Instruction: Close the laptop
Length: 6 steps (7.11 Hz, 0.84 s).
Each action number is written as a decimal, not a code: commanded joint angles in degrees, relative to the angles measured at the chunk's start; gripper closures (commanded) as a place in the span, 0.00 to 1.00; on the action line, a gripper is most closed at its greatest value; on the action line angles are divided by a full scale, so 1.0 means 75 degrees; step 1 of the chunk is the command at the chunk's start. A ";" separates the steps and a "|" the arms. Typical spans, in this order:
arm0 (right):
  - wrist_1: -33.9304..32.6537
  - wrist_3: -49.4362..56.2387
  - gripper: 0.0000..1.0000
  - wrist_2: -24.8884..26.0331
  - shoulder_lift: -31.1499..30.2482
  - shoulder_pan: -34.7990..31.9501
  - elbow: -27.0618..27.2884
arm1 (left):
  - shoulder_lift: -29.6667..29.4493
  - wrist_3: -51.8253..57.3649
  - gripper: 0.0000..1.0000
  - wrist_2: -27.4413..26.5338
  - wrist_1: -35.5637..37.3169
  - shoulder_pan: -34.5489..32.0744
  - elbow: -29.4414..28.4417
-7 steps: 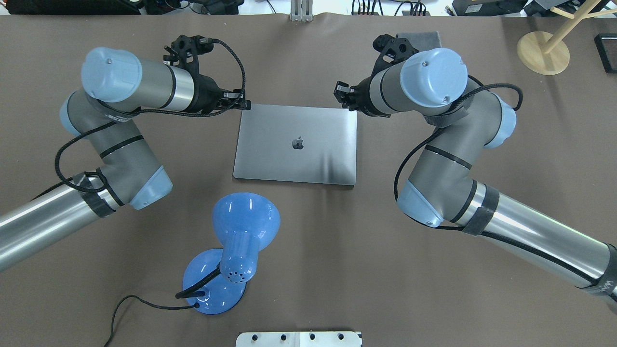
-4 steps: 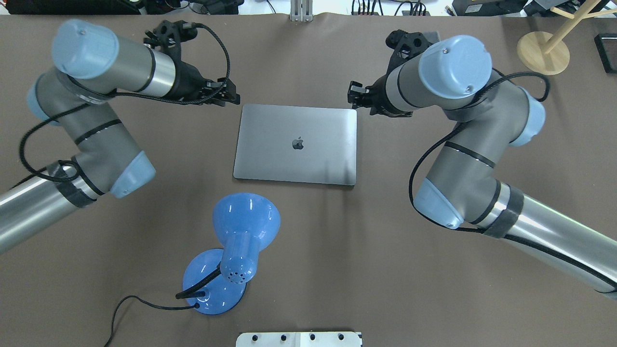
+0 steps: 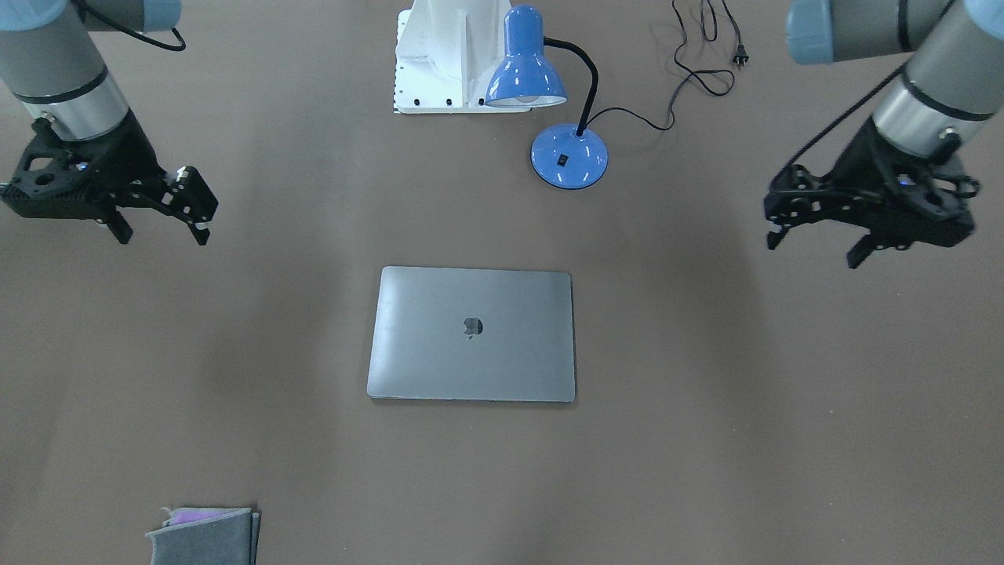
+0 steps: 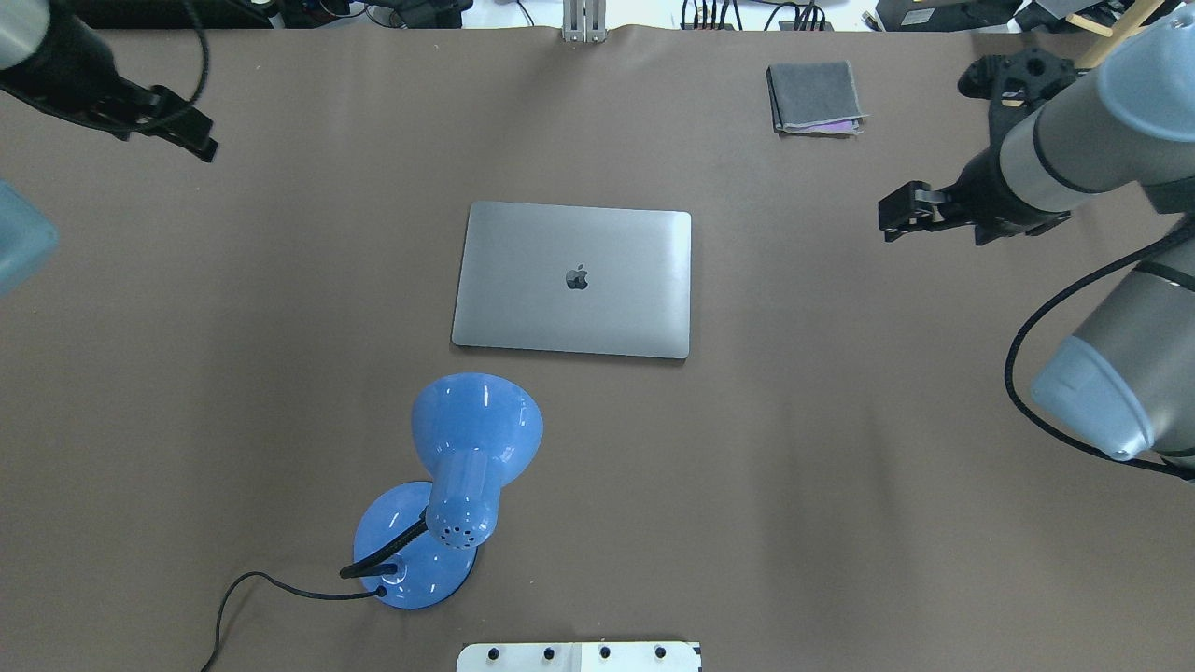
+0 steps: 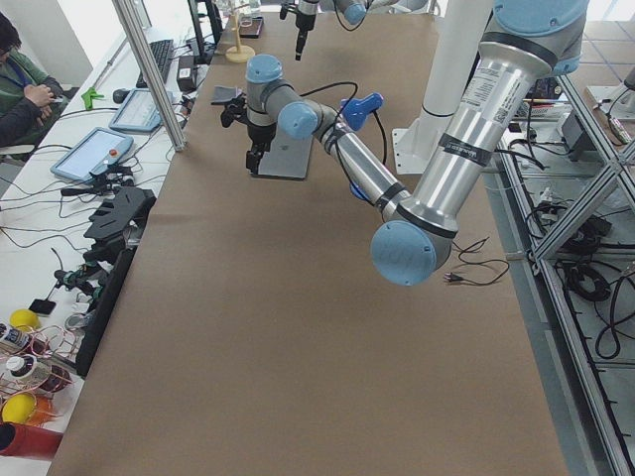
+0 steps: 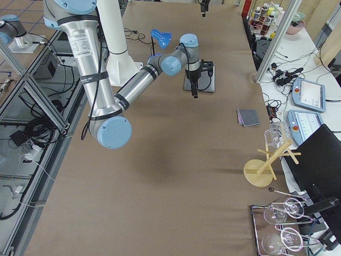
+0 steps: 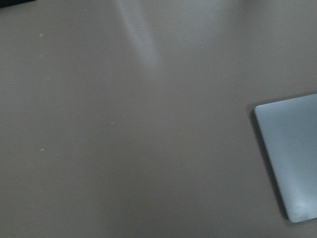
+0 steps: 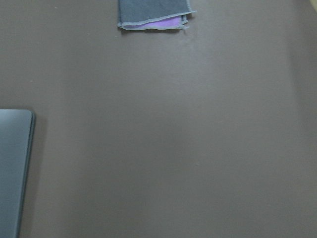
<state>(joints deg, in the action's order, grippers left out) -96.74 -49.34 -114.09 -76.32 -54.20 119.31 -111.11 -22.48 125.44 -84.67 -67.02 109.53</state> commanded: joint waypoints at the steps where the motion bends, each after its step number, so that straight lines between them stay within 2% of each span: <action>1: -0.0531 0.2417 0.00 -0.1023 -0.0846 -0.1460 0.0287 | 0.0494 0.1816 0.01 0.0357 0.0132 -0.1266 -0.0385; 2: -0.0554 0.3672 0.00 -0.1598 -0.1396 -0.2281 0.0206 | 0.0565 0.2719 0.01 0.0952 0.0527 -0.1909 -0.0946; 4: -0.0566 0.5970 0.00 -0.1675 -0.2370 -0.3759 -0.0074 | 0.0554 0.4479 0.01 0.1134 0.0894 -0.2848 -0.1919; 6: -0.0928 0.7638 0.00 -0.1651 -0.2644 -0.4571 -0.0868 | 0.0577 0.5837 0.01 0.1134 0.0894 -0.3260 -0.2867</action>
<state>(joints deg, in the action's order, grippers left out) -102.46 0.04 -126.28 -94.73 -84.35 116.37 -106.88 14.17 133.78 -78.06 -88.97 92.84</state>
